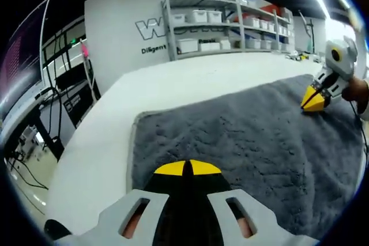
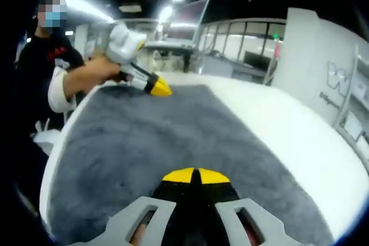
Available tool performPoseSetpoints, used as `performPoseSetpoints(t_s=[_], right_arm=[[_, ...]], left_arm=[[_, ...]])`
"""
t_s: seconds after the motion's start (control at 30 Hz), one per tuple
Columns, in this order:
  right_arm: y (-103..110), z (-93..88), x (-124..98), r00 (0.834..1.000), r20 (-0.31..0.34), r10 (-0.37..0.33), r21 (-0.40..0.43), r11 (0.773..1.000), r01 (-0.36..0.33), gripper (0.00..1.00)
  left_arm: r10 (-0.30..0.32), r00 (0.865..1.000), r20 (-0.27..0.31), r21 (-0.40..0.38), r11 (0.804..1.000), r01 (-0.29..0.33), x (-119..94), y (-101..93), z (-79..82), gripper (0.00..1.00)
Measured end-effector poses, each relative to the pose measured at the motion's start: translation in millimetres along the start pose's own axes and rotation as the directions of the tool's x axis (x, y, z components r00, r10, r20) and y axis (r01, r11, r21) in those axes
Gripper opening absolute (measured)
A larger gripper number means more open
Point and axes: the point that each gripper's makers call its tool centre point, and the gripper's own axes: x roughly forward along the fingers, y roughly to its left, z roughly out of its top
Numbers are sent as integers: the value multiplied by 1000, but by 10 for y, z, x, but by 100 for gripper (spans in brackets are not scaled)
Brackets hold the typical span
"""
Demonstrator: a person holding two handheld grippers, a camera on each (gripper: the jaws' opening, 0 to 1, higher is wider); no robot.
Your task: Open the folded towel by lifting each exposed corner and separating the folded layers until the towel lies flat within the target outline without major curled edges
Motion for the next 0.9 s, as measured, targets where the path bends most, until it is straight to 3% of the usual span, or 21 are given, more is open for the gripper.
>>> performPoseSetpoints(t_s=[0.27,0.43,0.67,0.9], right_arm=[[-58,-19,-258,1000,12,-21,34,999,20,0],[-85,-53,-444,998,54,-41,83,996,37,0],[-124,-165,-654,995,60,-79,107,992,72,4],[-75,-300,-781,993,20,-116,45,992,115,5]], left_arm=[[-47,997,61,-15,999,48,-191,-272,121,1],[-80,992,99,-42,996,85,-236,-313,168,5],[-117,985,124,-54,991,125,-287,-395,194,12],[-148,981,127,-52,986,156,-261,-480,180,15]])
